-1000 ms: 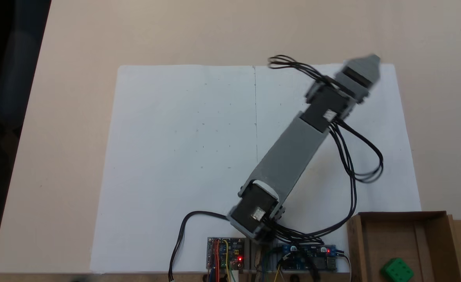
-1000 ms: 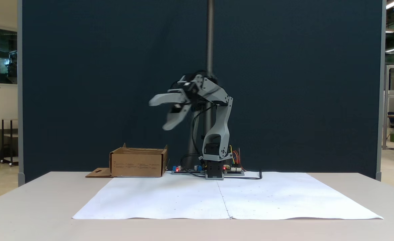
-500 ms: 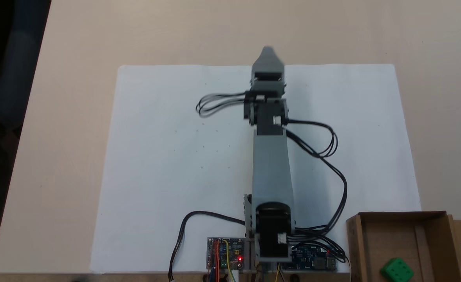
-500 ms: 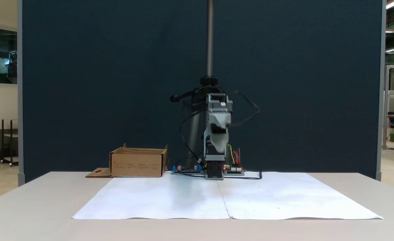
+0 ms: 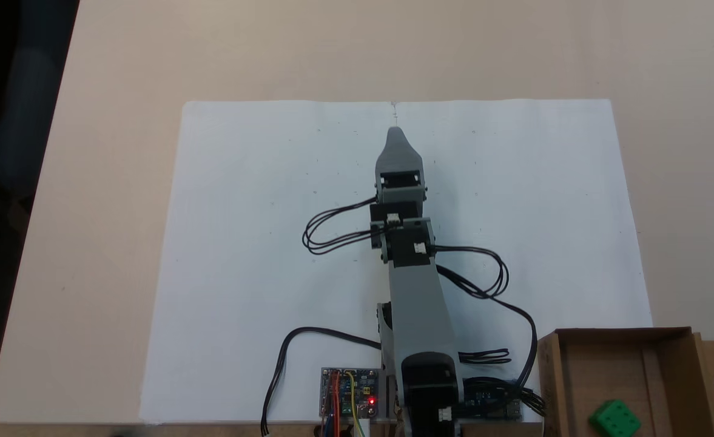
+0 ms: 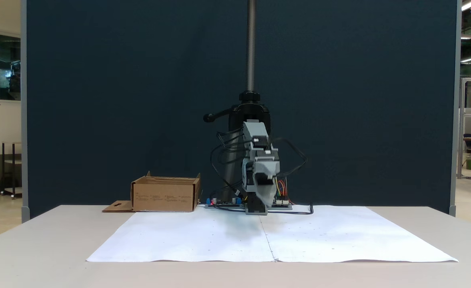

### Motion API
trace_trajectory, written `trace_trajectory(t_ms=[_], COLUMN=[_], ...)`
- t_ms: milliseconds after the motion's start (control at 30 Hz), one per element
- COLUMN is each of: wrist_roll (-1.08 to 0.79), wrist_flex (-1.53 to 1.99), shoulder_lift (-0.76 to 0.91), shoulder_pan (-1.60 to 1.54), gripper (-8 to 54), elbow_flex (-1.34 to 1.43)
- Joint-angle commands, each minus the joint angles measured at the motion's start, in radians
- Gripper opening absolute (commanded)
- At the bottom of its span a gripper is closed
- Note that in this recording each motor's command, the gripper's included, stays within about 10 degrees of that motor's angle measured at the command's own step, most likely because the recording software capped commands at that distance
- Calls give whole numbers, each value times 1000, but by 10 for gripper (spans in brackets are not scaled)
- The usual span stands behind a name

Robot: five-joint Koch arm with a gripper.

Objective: Grasp a green dice and put it in the bin.

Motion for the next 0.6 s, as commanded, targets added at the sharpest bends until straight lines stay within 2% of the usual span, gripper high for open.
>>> trace_trajectory(t_ms=[0,200,567], wrist_roll=[51,-17,-66], wrist_flex=[-168,-369,-739], shoulder_lift=[107,124,126], shoulder_pan=[34,41,63], gripper=[448,439,432], elbow_flex=[18,196,351])
